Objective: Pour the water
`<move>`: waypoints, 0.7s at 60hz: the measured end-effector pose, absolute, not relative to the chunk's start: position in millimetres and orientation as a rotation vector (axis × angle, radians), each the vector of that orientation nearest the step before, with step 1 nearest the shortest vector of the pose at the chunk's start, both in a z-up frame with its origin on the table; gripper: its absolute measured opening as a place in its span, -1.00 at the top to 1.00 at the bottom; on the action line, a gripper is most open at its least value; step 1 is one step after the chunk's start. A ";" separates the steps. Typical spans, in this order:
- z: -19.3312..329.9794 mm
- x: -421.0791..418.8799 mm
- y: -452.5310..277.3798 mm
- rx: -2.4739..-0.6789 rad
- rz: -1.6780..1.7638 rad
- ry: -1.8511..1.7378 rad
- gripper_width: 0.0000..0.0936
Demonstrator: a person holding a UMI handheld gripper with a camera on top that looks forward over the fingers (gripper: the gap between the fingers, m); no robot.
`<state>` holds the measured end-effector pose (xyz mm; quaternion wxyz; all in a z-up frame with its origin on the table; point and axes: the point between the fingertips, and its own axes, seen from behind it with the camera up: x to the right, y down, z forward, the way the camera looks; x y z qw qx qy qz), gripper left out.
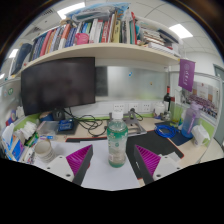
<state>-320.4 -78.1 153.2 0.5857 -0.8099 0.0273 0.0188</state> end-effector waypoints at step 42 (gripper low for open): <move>118.2 -315.3 41.8 -1.738 0.017 -0.091 0.20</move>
